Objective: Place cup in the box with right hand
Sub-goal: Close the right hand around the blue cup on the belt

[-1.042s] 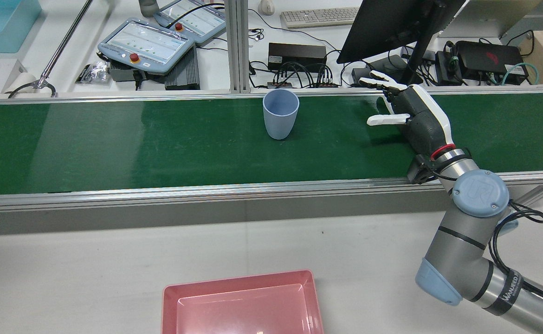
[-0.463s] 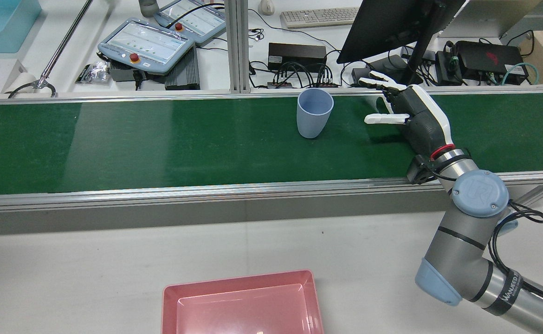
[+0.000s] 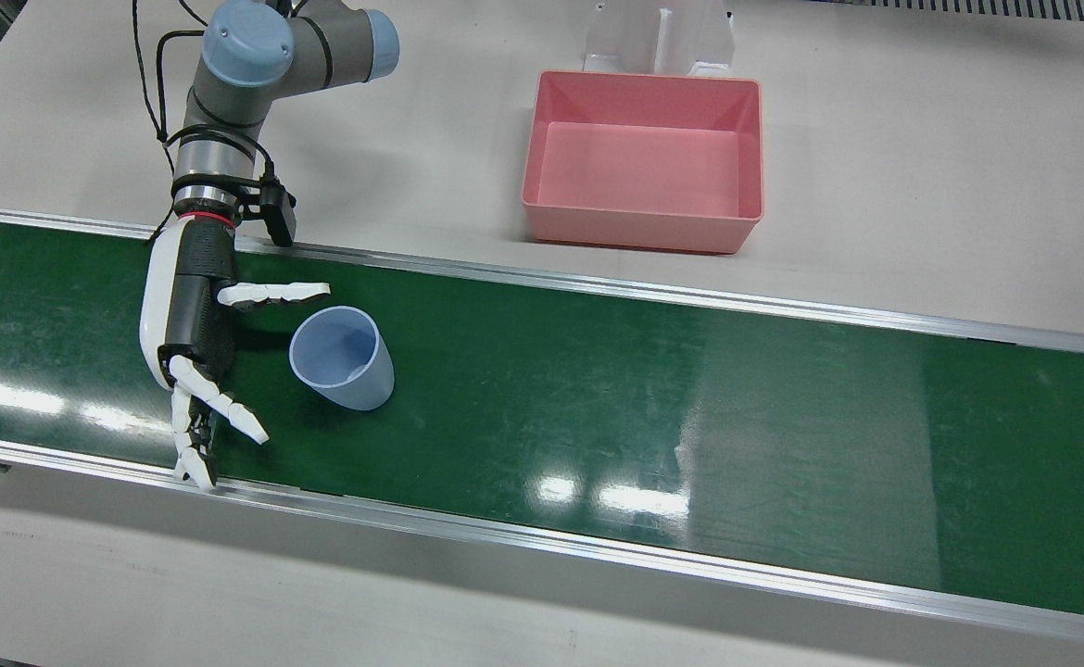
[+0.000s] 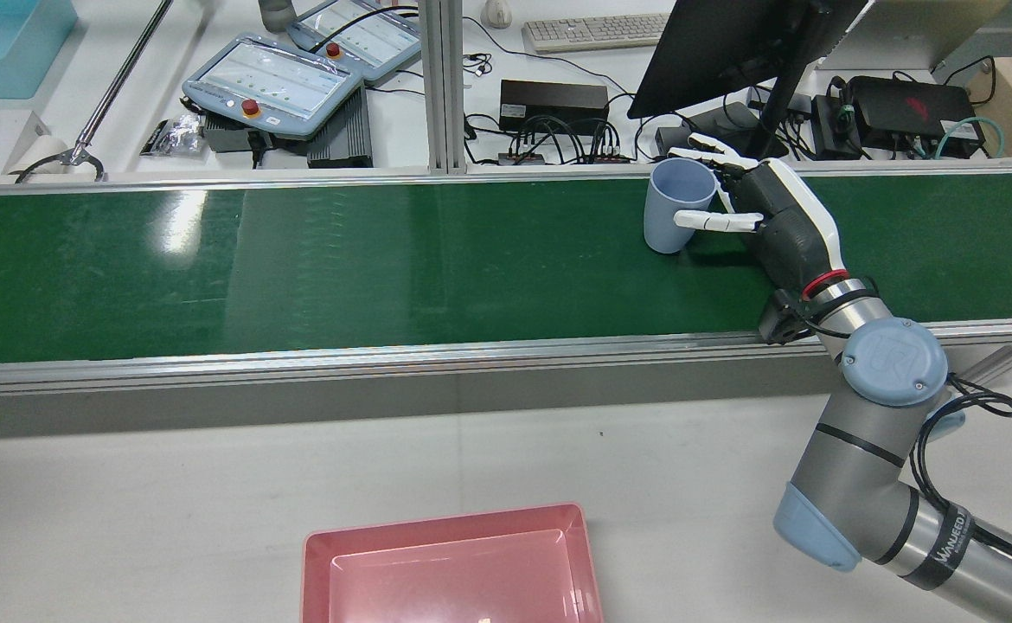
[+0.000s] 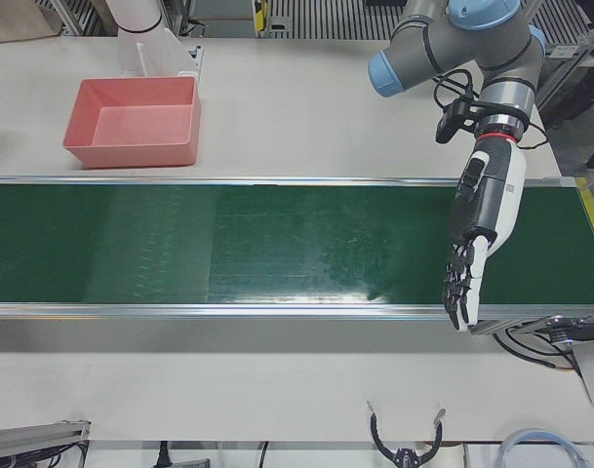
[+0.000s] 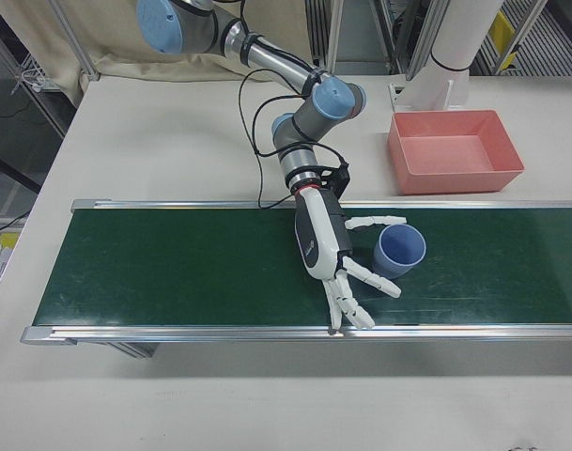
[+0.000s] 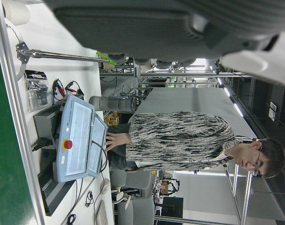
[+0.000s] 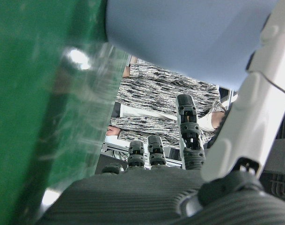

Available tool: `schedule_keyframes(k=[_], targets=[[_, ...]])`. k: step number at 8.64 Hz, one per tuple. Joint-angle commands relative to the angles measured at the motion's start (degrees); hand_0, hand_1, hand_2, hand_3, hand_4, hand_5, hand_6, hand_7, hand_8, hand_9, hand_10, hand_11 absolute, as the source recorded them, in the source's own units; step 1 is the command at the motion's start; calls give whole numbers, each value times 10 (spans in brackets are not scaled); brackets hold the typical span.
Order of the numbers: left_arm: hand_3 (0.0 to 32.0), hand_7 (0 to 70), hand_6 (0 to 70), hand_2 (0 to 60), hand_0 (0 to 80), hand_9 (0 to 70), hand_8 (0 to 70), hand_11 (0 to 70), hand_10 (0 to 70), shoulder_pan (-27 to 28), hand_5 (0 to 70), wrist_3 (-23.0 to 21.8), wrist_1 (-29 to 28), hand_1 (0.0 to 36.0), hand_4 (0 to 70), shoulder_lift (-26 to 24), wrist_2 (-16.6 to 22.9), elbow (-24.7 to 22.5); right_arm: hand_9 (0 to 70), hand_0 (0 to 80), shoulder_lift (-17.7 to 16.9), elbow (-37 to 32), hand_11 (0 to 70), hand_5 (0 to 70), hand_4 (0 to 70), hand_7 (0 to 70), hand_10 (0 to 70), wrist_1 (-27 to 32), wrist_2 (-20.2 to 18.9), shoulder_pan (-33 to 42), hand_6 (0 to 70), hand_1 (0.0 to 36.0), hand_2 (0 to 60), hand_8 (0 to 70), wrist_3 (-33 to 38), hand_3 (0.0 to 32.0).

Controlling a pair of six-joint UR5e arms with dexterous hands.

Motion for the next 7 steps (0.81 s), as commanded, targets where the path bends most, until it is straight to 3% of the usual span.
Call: schedule_keyframes(k=[1,2,3,4,5,7], targets=[[0,0,0,0,0,0,0,0,0,0,0,0,0,0,0,0,0,0,205,489,-3,28,21,40,302,323,7,-64,26,1,74,115,82,100,0,0],[0,0,0,0,0,0,0,0,0,-1,0,0,0,0,0,0,0,0,478,498,-5,35,163,61,433,700,107,-73,26,3,172,126,152,264,0,0],[0,0,0,0,0,0,0,0,0,-1,0,0,0,0,0,0,0,0,700,757,-9,44,638,184,700,700,440,-74,26,6,354,346,503,593,-1,0],[0,0,0,0,0,0,0,0,0,0,0,0,0,0,0,0,0,0,700,800,-11,53,700,246,700,700,614,-75,26,13,424,360,600,700,-4,0],[0,0,0,0,0,0,0,0,0,0,0,0,0,0,0,0,0,0,700,800,-21,72,700,253,700,700,661,-78,26,17,425,360,600,700,-6,0],[0,0,0,0,0,0,0,0,0,0,0,1,0,0,0,0,0,1,700,800,-35,168,700,257,700,700,650,-112,26,26,405,360,600,700,-23,0]])
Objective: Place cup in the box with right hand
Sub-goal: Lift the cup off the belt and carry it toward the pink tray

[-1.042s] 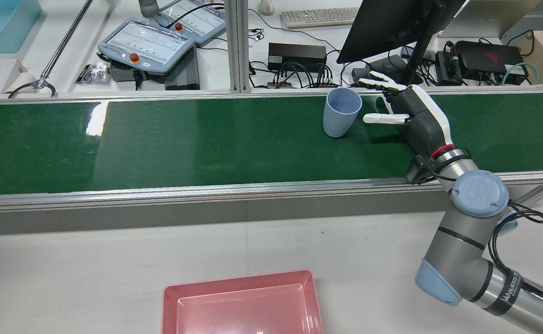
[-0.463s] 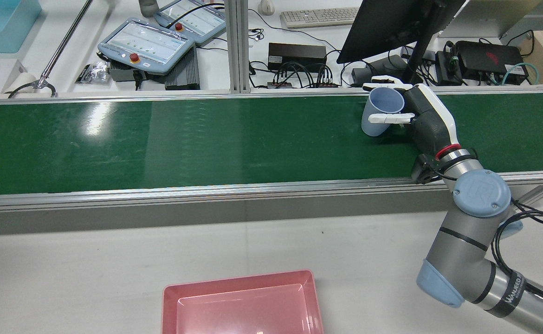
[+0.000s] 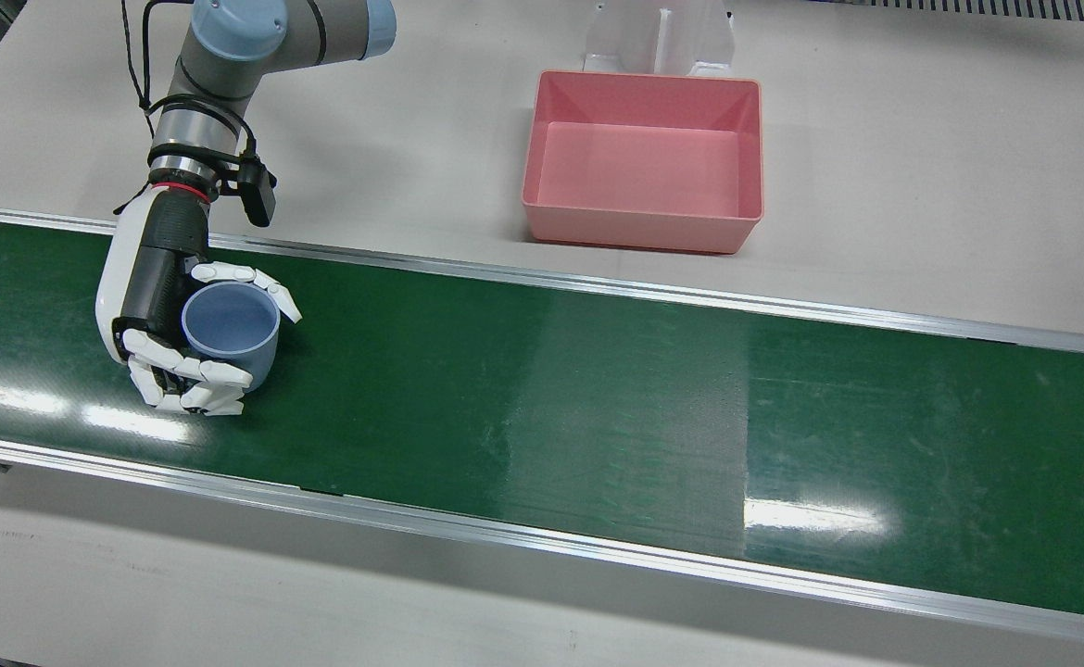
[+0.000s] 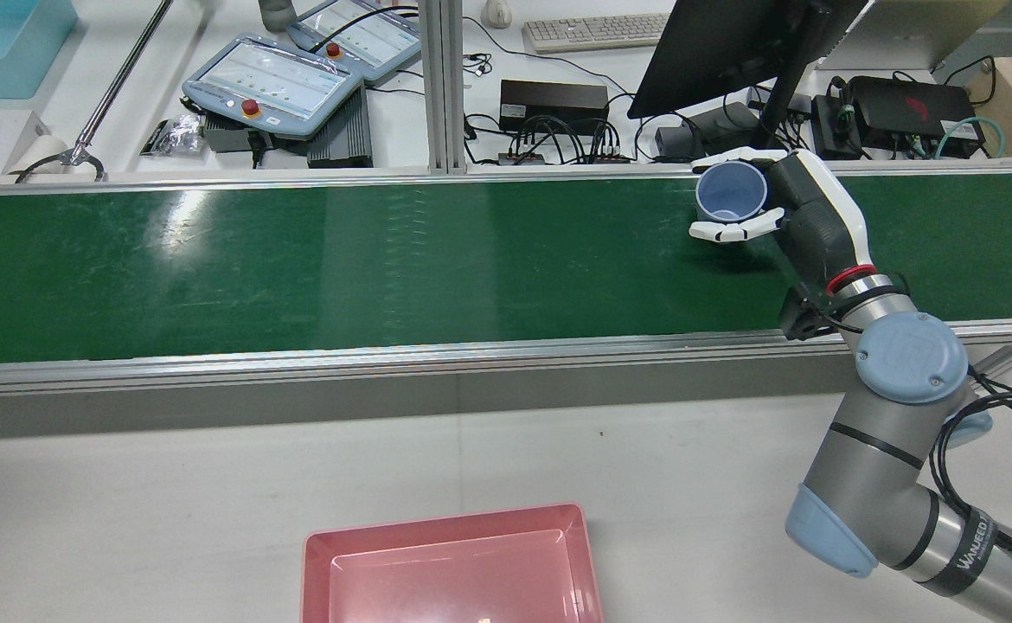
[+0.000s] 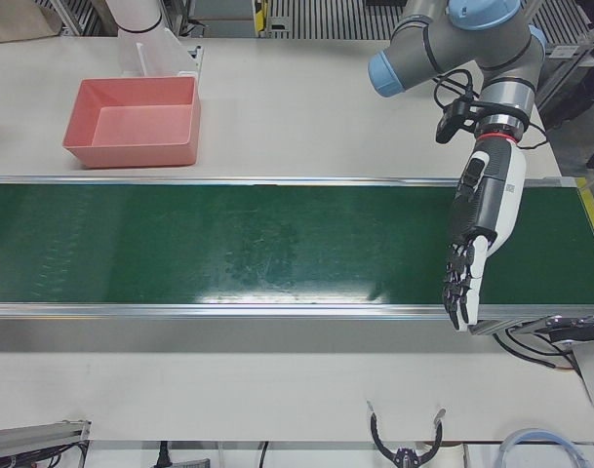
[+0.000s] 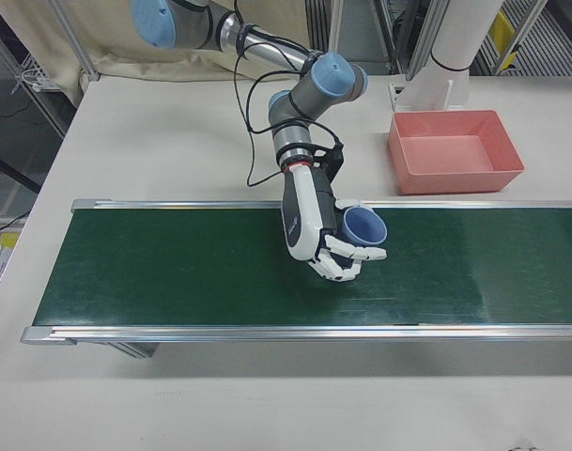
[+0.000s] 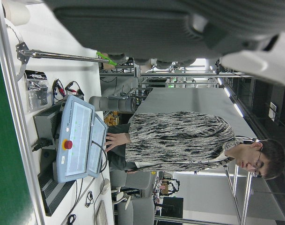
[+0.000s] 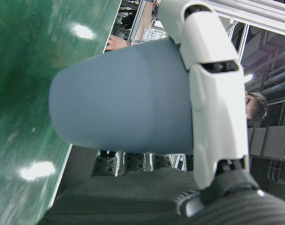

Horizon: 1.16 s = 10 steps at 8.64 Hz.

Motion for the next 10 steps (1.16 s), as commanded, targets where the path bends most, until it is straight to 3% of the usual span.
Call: schedule_keyframes(k=[1,4,8,10], targets=[[0,0,0,0,0,0,0,0,0,0,0,0,0,0,0,0,0,1,700,800,-15,130,700,257,700,700,639,-43,-2,7,397,360,600,700,-16,0],[0,0,0,0,0,0,0,0,0,0,0,1,0,0,0,0,0,1,700,800,-14,305,700,253,700,700,618,-92,0,-75,384,360,600,691,-93,0],[0,0,0,0,0,0,0,0,0,0,0,0,0,0,0,0,0,1,700,800,-3,312,700,253,700,700,643,-85,9,-271,391,360,600,700,-204,0],[0,0,0,0,0,0,0,0,0,0,0,0,-1,0,0,0,0,1,700,800,11,304,700,252,626,700,652,-84,39,-354,385,360,600,700,-269,0]])
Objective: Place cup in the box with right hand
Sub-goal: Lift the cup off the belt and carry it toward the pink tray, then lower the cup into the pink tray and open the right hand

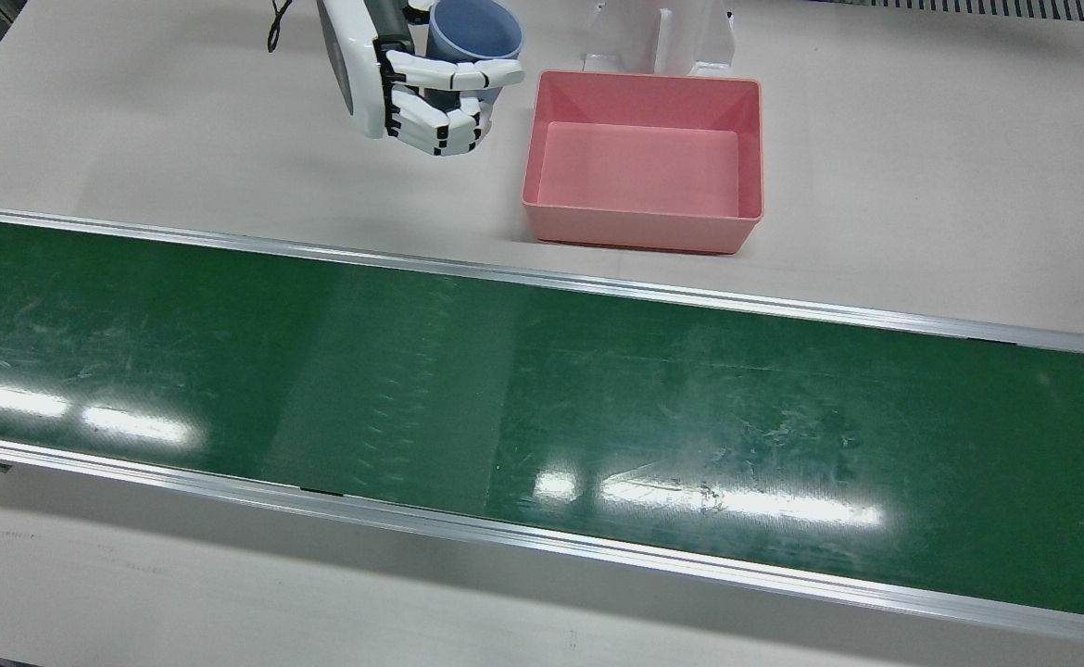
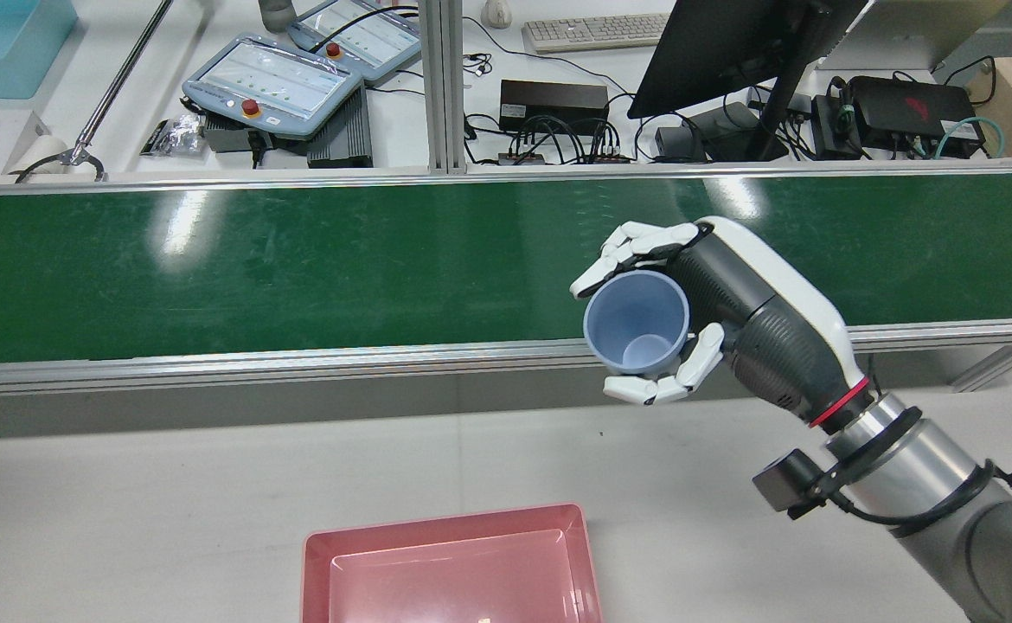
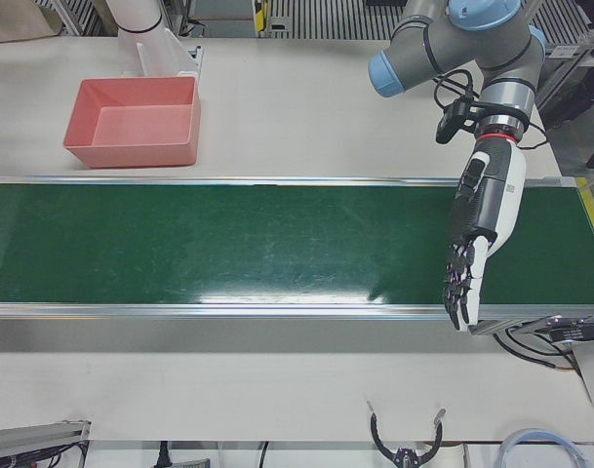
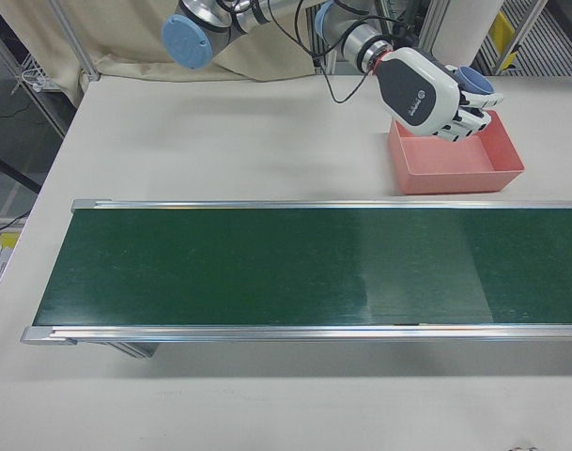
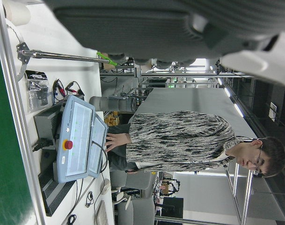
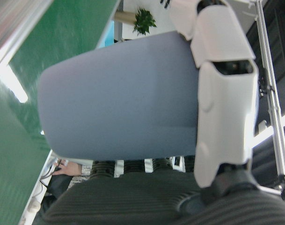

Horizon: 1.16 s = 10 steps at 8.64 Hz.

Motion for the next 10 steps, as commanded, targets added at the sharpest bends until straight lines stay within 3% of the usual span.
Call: schedule_keyframes(k=[1,3,4,5,6,7,8,10], targets=[[0,0,0,0,0,0,0,0,0,0,0,0,-1,0,0,0,0,1,700,800,13,-15,700,250,668,700,655,17,57,-141,383,360,600,700,-104,0],[0,0,0,0,0,0,0,0,0,0,0,0,-1,0,0,0,0,0,700,800,16,-67,700,244,574,700,657,90,61,-171,373,360,600,700,-129,0],[0,0,0,0,0,0,0,0,0,0,0,1,-1,0,0,0,0,0,700,800,15,-71,700,238,612,700,647,94,61,-177,364,360,600,698,-142,0],[0,0,0,0,0,0,0,0,0,0,0,0,0,0,0,0,0,0,700,800,17,-73,700,199,664,700,539,96,62,-177,325,318,270,637,-160,0],[0,0,0,0,0,0,0,0,0,0,0,0,0,0,0,0,0,0,625,633,26,-80,375,120,391,700,249,98,63,-177,199,215,97,397,-171,0],[0,0,0,0,0,0,0,0,0,0,0,0,-1,0,0,0,0,1,213,550,32,-96,66,68,131,226,32,113,63,-177,66,127,0,119,-171,0],[0,0,0,0,0,0,0,0,0,0,0,0,0,0,0,0,0,1,39,508,33,-112,0,43,61,28,0,138,62,-179,13,94,14,12,-172,14],[0,0,0,0,0,0,0,0,0,0,0,0,0,0,0,0,0,1,47,455,38,-114,0,27,56,36,0,149,59,-180,11,65,49,16,-172,16]])
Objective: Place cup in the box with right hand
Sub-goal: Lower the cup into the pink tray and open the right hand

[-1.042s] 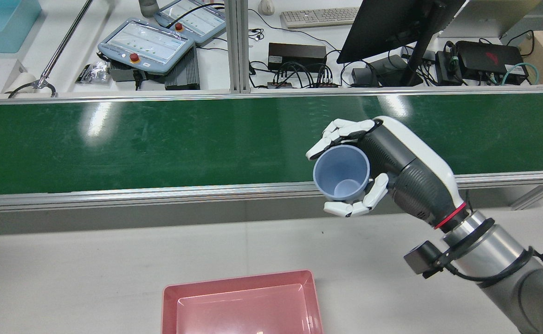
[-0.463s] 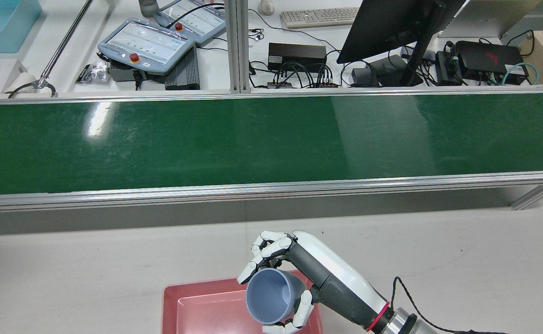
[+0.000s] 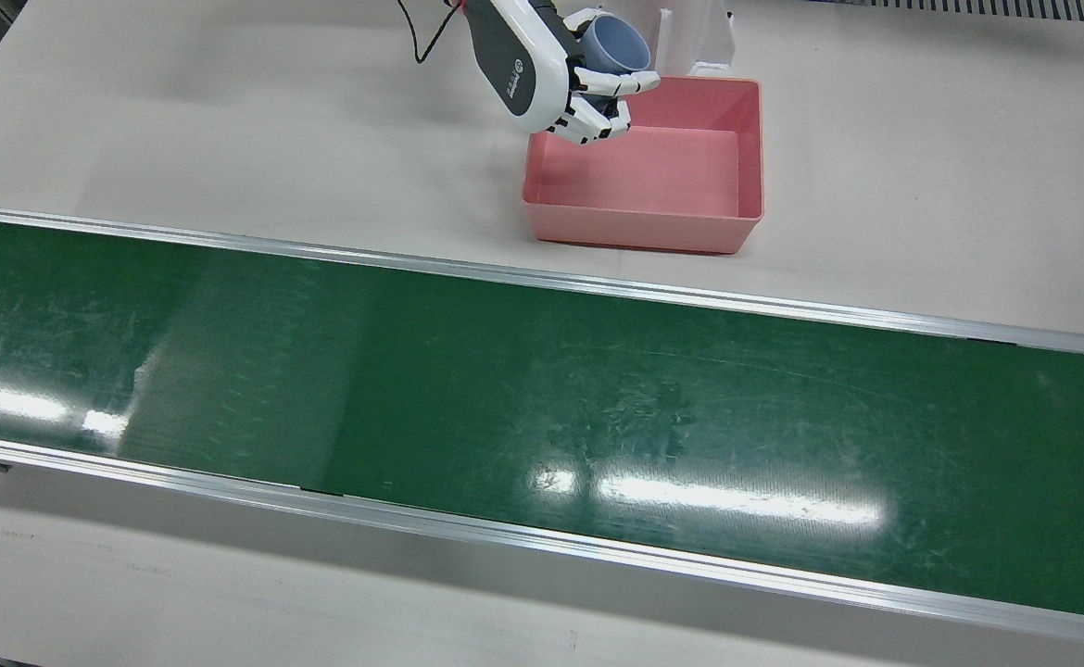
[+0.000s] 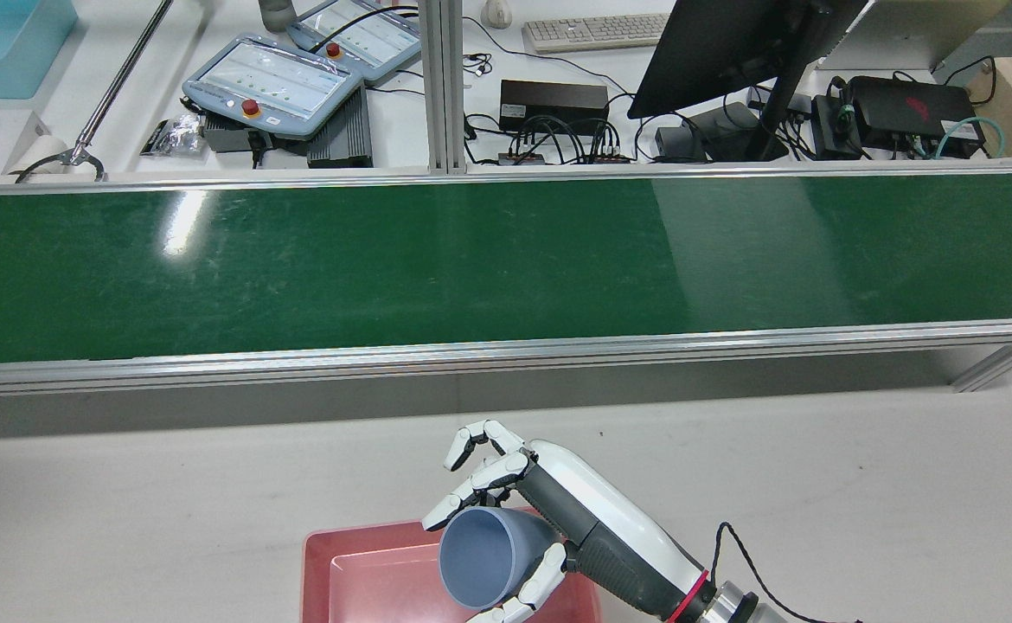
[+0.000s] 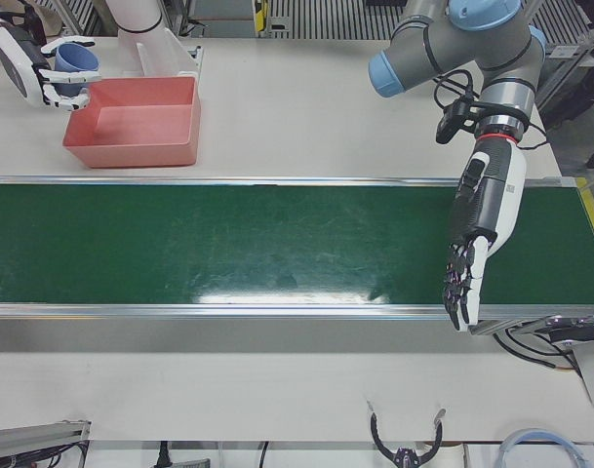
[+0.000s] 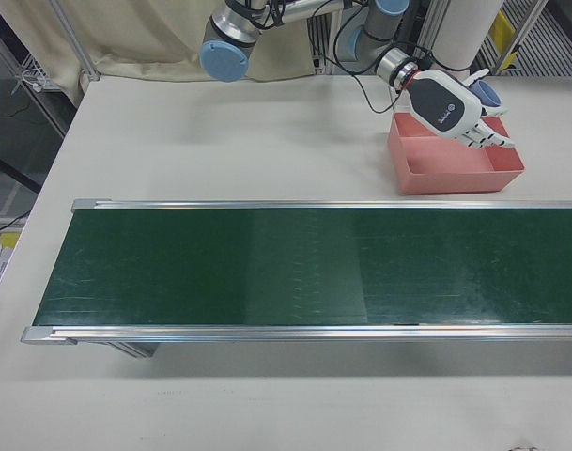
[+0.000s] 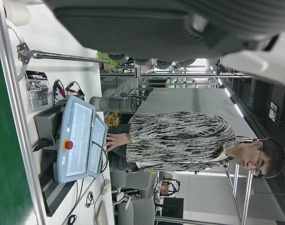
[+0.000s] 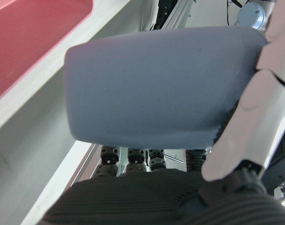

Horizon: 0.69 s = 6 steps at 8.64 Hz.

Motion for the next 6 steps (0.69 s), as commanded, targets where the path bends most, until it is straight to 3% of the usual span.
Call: schedule_keyframes(k=[1,2,3,4,5,6], targets=[[0,0,0,0,0,0,0,0,0,0,0,1,0,0,0,0,0,-1,58,450,6,-8,0,26,72,50,0,19,-3,-1,14,67,59,24,1,12],[0,0,0,0,0,0,0,0,0,0,0,0,0,0,0,0,0,-1,64,466,8,-5,0,26,108,62,0,19,-4,-1,16,41,0,28,4,10],[0,0,0,0,0,0,0,0,0,0,0,0,0,0,0,0,0,-1,68,444,8,4,0,27,76,72,0,19,-5,0,18,70,74,31,4,10],[0,0,0,0,0,0,0,0,0,0,0,0,0,0,0,0,0,-1,76,457,9,7,0,28,95,85,0,19,-5,0,21,52,24,34,4,12],[0,0,0,0,0,0,0,0,0,0,0,0,0,0,0,0,0,0,75,425,8,14,0,27,45,87,0,19,-5,0,22,66,94,33,4,20],[0,0,0,0,0,0,0,0,0,0,0,0,0,0,0,0,0,0,83,432,7,16,0,26,64,96,0,19,-6,1,24,61,78,38,4,16]])
